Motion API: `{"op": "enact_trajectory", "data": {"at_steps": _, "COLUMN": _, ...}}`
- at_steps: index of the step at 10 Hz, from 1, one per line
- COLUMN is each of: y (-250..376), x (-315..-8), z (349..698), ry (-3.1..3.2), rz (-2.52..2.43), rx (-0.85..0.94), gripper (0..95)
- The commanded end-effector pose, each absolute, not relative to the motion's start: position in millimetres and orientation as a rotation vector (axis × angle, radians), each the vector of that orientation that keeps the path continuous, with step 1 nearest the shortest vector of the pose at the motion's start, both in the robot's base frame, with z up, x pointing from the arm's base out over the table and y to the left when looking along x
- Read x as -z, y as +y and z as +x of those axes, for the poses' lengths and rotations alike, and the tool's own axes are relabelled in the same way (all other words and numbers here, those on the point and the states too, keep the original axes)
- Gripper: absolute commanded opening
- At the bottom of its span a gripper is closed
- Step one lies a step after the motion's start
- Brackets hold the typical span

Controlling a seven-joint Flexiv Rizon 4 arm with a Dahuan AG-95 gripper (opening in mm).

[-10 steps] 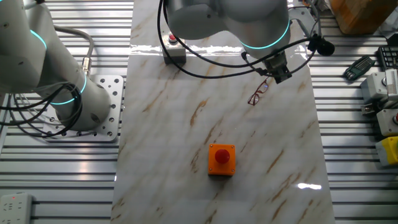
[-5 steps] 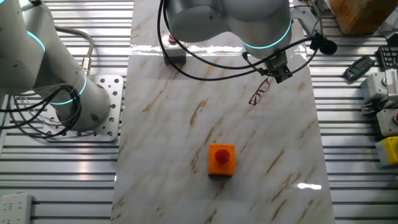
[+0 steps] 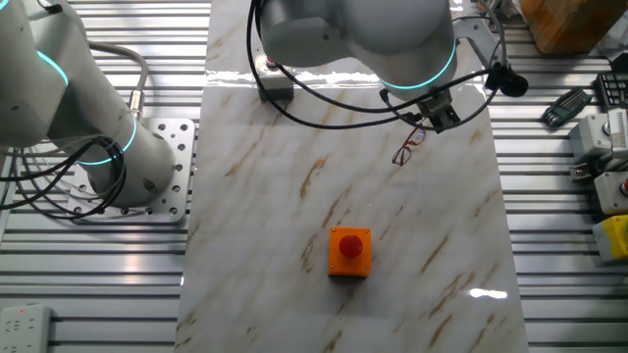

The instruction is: Unfold the leg of the glasses (with one hand)

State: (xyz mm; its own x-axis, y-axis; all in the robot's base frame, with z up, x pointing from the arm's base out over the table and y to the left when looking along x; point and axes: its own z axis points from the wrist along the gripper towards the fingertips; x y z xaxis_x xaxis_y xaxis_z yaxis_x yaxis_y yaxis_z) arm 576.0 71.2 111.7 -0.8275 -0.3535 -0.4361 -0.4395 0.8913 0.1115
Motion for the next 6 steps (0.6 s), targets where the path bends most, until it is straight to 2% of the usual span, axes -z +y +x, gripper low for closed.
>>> {"op": "enact_trajectory", "data": {"at_steps": 1, "y": 70.4, "x": -110.9, "z": 575.5, "ry": 2.646, "rz": -0.594, "rx": -0.272, "gripper": 0.0}}
{"op": "enact_trajectory", "data": {"at_steps": 6, "y": 68.3, "x": -107.8, "z": 568.5, "ry": 2.642, "rz": -0.638, "rx": -0.256, "gripper": 0.0}}
